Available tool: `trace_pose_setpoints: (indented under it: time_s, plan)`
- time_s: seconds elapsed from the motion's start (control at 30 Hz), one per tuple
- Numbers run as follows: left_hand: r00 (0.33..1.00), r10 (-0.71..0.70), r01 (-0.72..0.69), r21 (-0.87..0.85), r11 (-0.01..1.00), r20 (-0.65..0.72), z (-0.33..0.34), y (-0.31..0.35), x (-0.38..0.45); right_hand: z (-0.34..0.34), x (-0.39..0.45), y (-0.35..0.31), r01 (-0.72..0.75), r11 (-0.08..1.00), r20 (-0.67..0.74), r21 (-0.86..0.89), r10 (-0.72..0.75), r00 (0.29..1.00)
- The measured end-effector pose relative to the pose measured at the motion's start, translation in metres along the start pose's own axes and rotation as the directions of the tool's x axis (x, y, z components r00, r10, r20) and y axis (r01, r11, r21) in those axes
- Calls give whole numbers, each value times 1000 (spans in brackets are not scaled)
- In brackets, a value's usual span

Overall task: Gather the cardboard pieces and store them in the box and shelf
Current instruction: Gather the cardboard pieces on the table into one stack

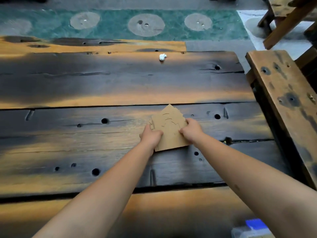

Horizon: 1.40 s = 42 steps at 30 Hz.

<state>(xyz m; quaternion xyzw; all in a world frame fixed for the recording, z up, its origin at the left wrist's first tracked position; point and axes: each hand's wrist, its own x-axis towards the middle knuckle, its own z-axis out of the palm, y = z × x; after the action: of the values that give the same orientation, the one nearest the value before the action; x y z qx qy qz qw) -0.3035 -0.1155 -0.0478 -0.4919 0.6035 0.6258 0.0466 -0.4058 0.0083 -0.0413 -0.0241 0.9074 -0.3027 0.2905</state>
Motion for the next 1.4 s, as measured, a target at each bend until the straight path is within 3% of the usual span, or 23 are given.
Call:
trace_pose_setpoints:
  time_s: [0.23, 0.37, 0.53, 0.67, 0.83, 1.1, 1.27, 1.4]
  plan:
    - [994, -42, 36, -56, 998, -102, 12, 11, 29, 9, 46, -17, 89, 985, 13, -144, -88, 996]
    - [987, -44, 46, 9, 999, -154, 13, 10, 39, 9, 54, -17, 89, 971, 33, -223, -84, 996]
    - [992, -37, 38, 12, 999, -121, 8, 6, 39, 6, 48, -8, -31, 984, 115, -177, 52, 992]
    - [998, -5, 2, -47, 999, -58, 0, -6, 33, 9, 30, 8, -5, 999, 134, -45, 11, 991]
    - [987, 161, -162, 44, 986, 17, -17, -24, 15, 18, -10, 33, 53, 976, 140, 210, -83, 987]
    - [947, 257, -289, 160, 944, 190, -63, -67, -55, 46, -108, 67, 129, 977, 112, 172, -149, 982]
    - [910, 369, -408, 262, 874, 188, -94, -115, -117, 64, -180, 88, 247, 968, 46, 52, -249, 967]
    - [901, 366, -432, 408, 805, 232, -115, -157, -166, 82, -241, 110, 334, 943, 96, 11, -333, 938]
